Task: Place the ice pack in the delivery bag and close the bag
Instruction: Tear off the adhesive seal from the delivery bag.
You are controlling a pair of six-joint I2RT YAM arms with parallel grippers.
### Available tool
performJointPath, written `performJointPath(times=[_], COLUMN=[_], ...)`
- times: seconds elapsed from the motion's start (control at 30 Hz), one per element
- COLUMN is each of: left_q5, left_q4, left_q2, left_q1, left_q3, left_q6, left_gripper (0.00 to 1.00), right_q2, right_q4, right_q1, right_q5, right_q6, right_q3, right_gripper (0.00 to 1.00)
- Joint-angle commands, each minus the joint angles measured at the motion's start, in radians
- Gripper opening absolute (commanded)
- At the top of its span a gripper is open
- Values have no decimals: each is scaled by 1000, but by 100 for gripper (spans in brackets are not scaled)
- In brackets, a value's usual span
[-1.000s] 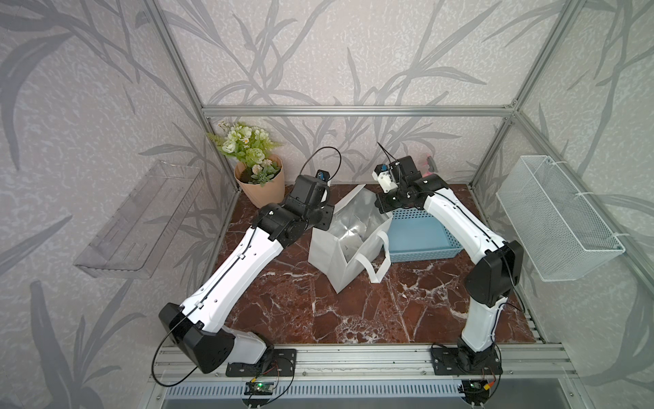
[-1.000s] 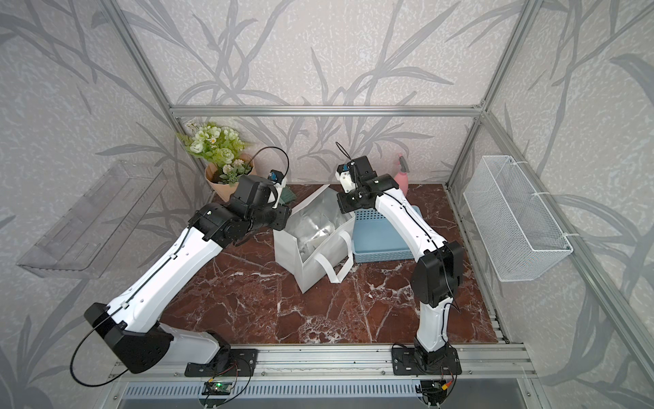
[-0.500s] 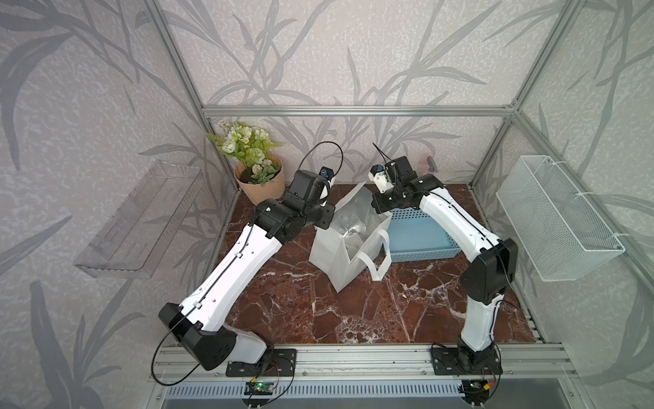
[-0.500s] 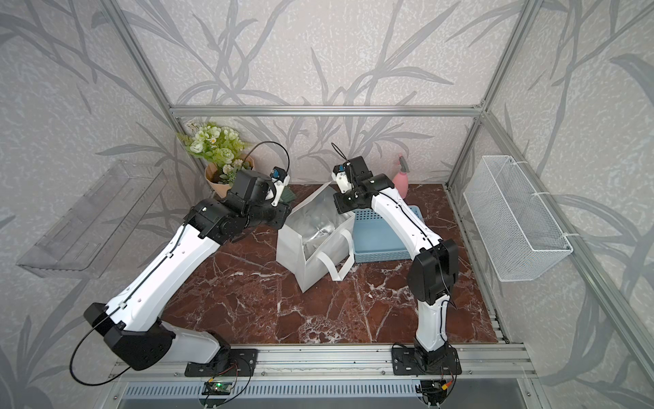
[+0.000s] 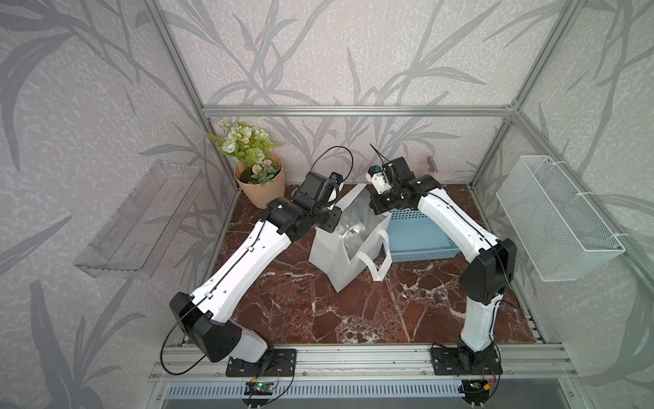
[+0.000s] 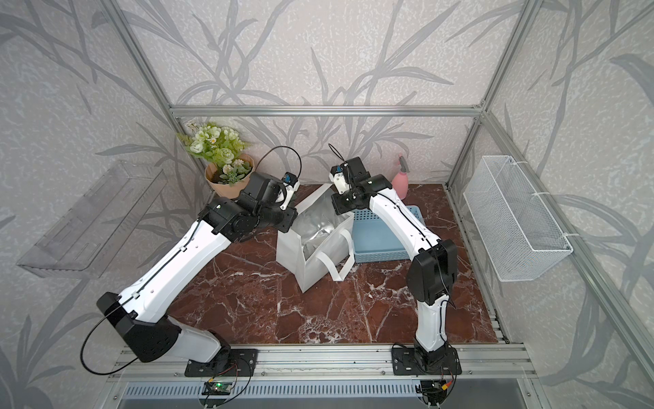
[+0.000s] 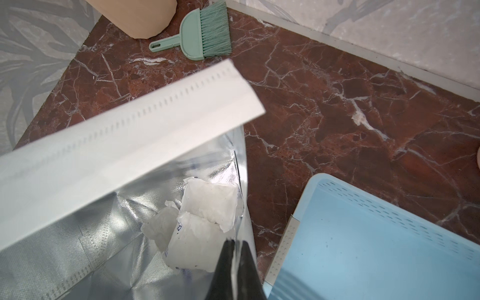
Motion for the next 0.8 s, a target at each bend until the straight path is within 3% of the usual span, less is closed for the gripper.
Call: performJointPath(times=[0.0, 0.2, 0.53, 0.77], left_q5=[-25, 15, -37, -93], left_q4=[-14, -16, -23, -26], left_q2=[4, -2, -2, 18], left_q1=[-5, -25, -46, -47], left_q3=[36, 49, 53, 72], left_q6=[14, 23, 32, 27], left_gripper=[39, 47, 49, 37], right_q2=[22, 27, 42, 45], right_q4=[-5, -6, -13, -13], right_q1=[8, 8, 8, 11], right_q5=[10, 9, 4, 0], right_q6=[-8, -7, -2, -2], right_q3=[29, 33, 46, 48], right_gripper=[3, 3, 3, 3])
